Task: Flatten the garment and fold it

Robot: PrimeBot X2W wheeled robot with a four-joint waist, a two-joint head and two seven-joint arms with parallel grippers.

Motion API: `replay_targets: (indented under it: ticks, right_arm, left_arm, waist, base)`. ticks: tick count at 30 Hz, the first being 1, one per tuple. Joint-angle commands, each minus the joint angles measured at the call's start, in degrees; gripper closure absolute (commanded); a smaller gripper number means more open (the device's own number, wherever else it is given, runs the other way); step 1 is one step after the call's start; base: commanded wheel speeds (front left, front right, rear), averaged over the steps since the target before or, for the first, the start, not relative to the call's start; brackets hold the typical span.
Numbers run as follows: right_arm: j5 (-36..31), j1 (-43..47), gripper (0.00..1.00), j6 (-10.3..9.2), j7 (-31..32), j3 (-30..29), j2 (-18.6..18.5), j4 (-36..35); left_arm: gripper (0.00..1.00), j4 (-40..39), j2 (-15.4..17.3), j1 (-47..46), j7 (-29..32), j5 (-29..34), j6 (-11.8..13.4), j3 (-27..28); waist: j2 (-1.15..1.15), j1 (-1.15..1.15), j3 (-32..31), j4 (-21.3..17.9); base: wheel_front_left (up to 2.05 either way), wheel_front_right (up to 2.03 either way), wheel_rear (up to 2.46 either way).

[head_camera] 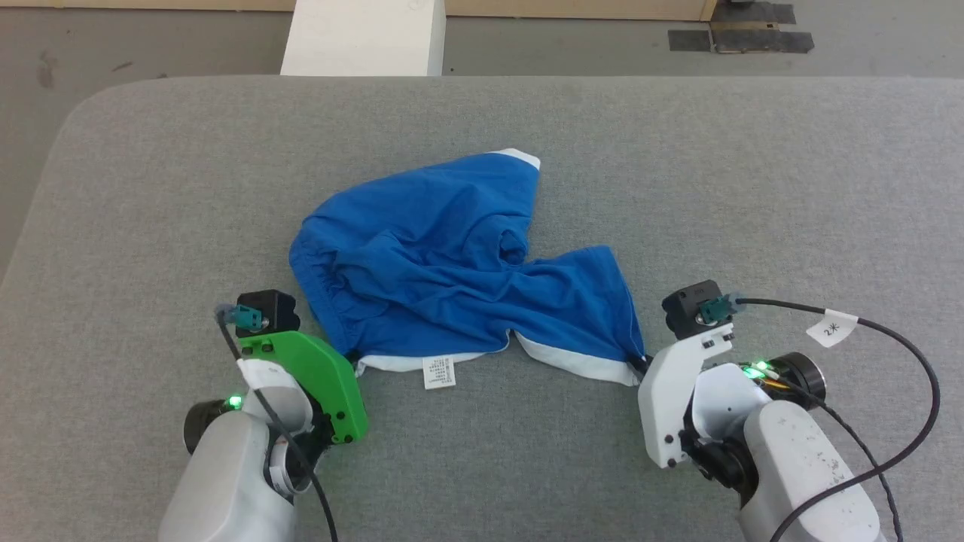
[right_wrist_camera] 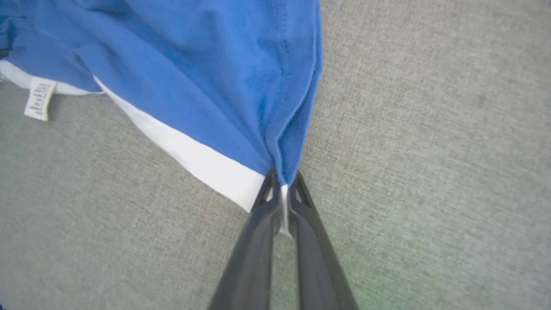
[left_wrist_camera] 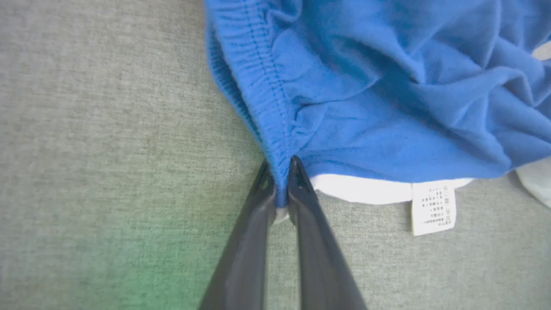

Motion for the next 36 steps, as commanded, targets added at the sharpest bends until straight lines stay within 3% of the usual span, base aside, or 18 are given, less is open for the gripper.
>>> replay_targets:
  ticks: [1,7,11,18,24,29,36]
  right_arm:
    - [0.14,-0.44,1.0,-0.1,-0.58,-0.41,-0.16,0.34]
    - [6.35,-1.14,1.0,-0.1,-3.96,-3.74,-0.16,-0.09]
    - [15.36,-2.71,1.0,-0.1,-5.59,-7.13,-0.16,-1.56]
    - [27.52,-9.19,1.0,-0.1,-5.63,-13.76,-0.16,-9.04]
    - [31.28,-15.96,1.0,-0.1,-2.46,-17.54,-0.16,-14.93]
    - [33.63,-23.29,1.0,-0.1,-0.5,-19.53,-0.16,-15.49]
    - [31.02,-37.28,1.0,-0.1,0.54,-20.57,-0.16,-7.21]
  left_arm:
    - [1.0,1.74,-1.27,1.72,0.6,-1.22,-0.97,-0.71]
    - [1.0,-1.66,-2.14,1.33,-3.67,-6.8,-2.96,3.11]
    - [1.0,-7.62,-1.52,-0.14,-4.58,-9.82,-4.33,4.93]
    - [1.0,-19.61,1.4,-5.99,-1.65,-12.94,-4.71,7.29]
    - [1.0,-25.31,4.41,-14.24,3.28,-13.62,-3.82,7.88]
    - [1.0,-23.65,6.02,-22.6,7.87,-15.3,-2.66,8.53]
    - [1.0,-16.35,9.18,-34.09,11.09,-13.25,-2.95,6.85]
  waist:
    - [0.0,0.0,-0.52,0.26]
    - [0.0,0.0,-3.0,0.52]
    - [0.0,0.0,-4.84,0.97]
    - [0.0,0.0,-7.92,1.07]
    - [0.0,0.0,-9.01,0.67]
    - [0.0,0.0,-7.08,-0.8]
    - [0.0,0.0,0.12,-3.3]
  base:
    - [0.0,0.0,0.0]
    - [0.0,0.0,0.0]
    - [0.0,0.0,0.0]
    - [0.0,0.0,0.0]
    - [0.0,0.0,0.0]
    - [0.0,0.0,0.0]
    - [0.0,0.0,0.0]
